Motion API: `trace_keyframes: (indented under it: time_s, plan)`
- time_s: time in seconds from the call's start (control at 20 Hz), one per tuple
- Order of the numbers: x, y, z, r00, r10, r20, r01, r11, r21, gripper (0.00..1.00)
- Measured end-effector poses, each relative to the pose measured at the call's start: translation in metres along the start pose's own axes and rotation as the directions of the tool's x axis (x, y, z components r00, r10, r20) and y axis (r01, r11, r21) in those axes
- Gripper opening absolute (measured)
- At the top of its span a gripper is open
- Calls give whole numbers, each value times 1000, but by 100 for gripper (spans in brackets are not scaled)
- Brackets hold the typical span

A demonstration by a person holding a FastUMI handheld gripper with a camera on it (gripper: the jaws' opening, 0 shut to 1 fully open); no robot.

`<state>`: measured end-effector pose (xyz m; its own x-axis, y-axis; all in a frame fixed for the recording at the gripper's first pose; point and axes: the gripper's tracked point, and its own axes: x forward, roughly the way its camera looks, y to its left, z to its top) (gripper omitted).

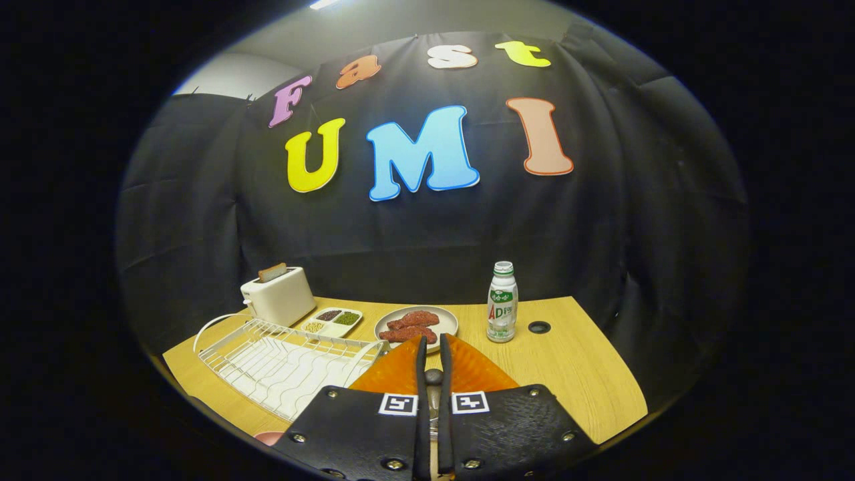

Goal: Take the plate from the dish rack, then take the spoon from the basket and place it into the plate.

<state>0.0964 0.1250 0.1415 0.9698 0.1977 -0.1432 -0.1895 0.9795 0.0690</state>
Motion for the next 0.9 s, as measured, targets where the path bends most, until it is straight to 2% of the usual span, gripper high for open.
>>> trace_keyframes:
  time_s: [0.35, 0.9]
  plan:
    - [-28, 9, 53, 999, 4, 34, -2, 999, -41, 4]
    - [-95, 50, 69, 998, 68, 18, -67, 995, -76, 4]
